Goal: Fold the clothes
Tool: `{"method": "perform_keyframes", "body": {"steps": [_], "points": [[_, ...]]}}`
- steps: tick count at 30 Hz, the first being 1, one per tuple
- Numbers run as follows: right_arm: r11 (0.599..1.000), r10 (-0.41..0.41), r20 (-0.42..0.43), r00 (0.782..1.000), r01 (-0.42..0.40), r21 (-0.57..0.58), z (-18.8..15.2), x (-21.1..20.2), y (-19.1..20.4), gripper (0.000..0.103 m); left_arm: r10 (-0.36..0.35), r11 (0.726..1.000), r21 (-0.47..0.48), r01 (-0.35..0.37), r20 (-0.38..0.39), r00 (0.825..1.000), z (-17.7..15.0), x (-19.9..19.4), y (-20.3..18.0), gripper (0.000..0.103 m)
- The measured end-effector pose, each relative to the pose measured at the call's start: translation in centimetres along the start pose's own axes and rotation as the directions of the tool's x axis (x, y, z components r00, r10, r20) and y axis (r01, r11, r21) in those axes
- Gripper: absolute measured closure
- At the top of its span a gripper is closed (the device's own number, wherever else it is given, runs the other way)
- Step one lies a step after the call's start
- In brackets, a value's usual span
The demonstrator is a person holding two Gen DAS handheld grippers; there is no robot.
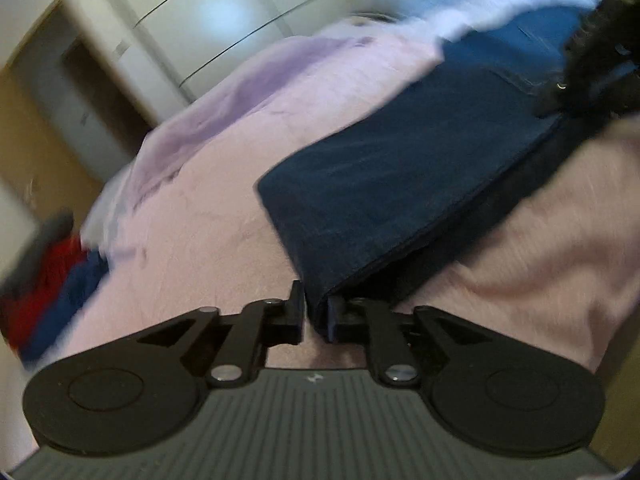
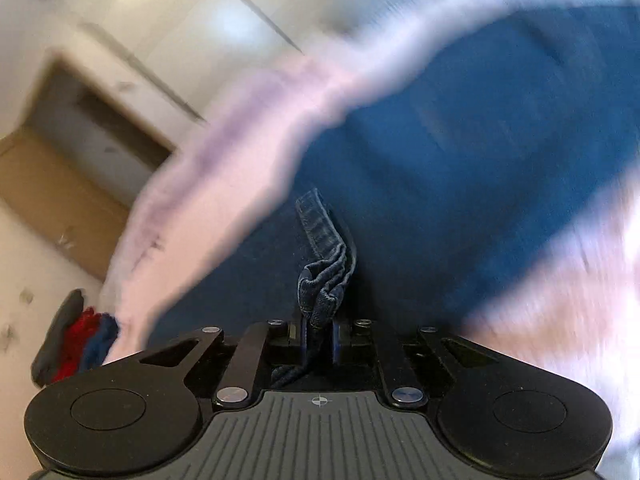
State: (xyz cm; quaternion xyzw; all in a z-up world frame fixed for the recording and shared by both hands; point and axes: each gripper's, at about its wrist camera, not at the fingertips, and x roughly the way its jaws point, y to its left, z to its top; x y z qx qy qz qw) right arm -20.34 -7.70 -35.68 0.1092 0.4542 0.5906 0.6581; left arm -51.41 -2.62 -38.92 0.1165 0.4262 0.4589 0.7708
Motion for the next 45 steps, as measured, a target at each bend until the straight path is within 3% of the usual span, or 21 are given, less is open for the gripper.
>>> {"method": "perform_keyframes", "body": {"steps": [2,7,9,13,16,19,26,28,30,33,36,39,41,45], "points": [[1.000,-0.011,-0.029,1.000,0.011,0.026,-0.2,0.3,-1.1,0.094,0.003,1.000,0.020,-0.003,0.005,1.000,-0.2,-0.1,-0.2,0.093],[0.996,-0.037,-0.097,0.995,0.044,0.074,-0.7,1.1,-3.5,0.094,-0.071,0.995,-0.064,0.071,0.003,0.997,-0.4,-0.3,1.6,0.091],[0.998,-0.067,-0.093,0.993,0.066,-0.014,-1.4,1.4,-2.7,0.090,-0.143,0.980,-0.139,0.141,0.001,0.990,-0.4,-0.7,3.3,0.089],[0.976,-0.125,-0.076,0.989,0.109,-0.187,-2.7,2.0,-1.1,0.056,-0.307,0.896,-0.333,0.294,0.014,0.952,-1.6,-1.9,7.7,0.089],[0.939,-0.166,-0.056,0.985,0.140,-0.313,-3.8,2.4,0.1,0.056,-0.292,0.861,-0.409,0.301,0.085,0.953,-1.1,-2.6,9.6,0.090],[0.885,-0.203,-0.032,0.979,0.170,-0.433,-4.8,2.8,1.3,0.056,-0.287,0.851,-0.413,0.326,0.154,0.945,0.5,-1.3,9.1,0.094],[0.709,-0.276,0.038,0.960,0.230,-0.666,-7.0,3.7,4.0,0.057,-0.306,0.896,-0.325,0.301,0.035,0.951,0.0,3.9,4.4,0.097],[0.716,-0.298,0.025,0.954,0.240,-0.655,-6.2,3.3,4.6,0.057,-0.312,0.901,-0.307,0.306,0.032,0.950,0.7,3.3,5.0,0.097],[0.724,-0.309,0.021,0.951,0.250,-0.643,-5.4,2.9,5.3,0.057,-0.329,0.881,-0.334,0.335,0.078,0.941,1.6,2.7,6.8,0.097],[0.732,-0.222,0.093,0.970,0.229,-0.642,-3.6,2.7,6.9,0.057,-0.323,0.857,-0.370,0.359,0.158,0.933,3.3,3.2,9.3,0.097],[0.722,-0.215,0.104,0.971,0.230,-0.653,-2.1,5.4,7.5,0.057,-0.289,0.885,-0.333,0.326,0.158,0.944,5.8,6.6,9.7,0.097],[0.718,-0.246,0.086,0.965,0.241,-0.653,-1.3,8.7,7.3,0.058,-0.294,0.892,-0.325,0.315,0.113,0.949,6.8,11.0,9.0,0.097],[0.706,-0.271,0.065,0.960,0.244,-0.665,-1.1,11.0,6.7,0.059,-0.251,0.921,-0.289,0.261,0.072,0.965,6.4,13.4,7.9,0.096],[0.659,-0.309,0.066,0.949,0.263,-0.705,-1.3,14.3,5.4,0.060,-0.228,0.923,-0.308,0.233,0.053,0.972,4.9,15.5,6.8,0.095]]}}
